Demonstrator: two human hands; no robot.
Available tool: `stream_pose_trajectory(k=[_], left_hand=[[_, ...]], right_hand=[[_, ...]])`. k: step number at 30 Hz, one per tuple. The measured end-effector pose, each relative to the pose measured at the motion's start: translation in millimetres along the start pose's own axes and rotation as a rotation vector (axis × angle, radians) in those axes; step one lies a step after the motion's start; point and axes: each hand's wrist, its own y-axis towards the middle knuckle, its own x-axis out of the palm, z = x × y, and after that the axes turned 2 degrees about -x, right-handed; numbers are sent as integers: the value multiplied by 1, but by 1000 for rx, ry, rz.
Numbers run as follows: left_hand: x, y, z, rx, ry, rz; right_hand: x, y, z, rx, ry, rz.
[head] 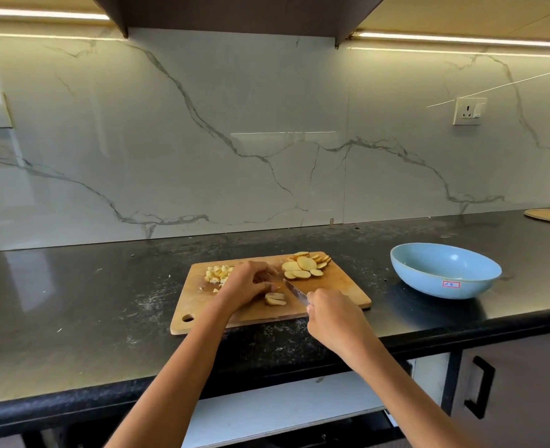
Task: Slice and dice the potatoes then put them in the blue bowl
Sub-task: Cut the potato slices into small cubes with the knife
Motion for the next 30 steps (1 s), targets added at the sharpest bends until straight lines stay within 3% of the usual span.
stream_pose_trajectory(k=[15,24,30], left_hand=[[5,8,-5,59,62,-108],[5,0,3,74,8,13],[-11,-11,-1,-38,-195,-219]], right_hand=[[8,16,-2,-7,28,23],[7,11,2,5,16,36],[0,7,4,24,14,31]])
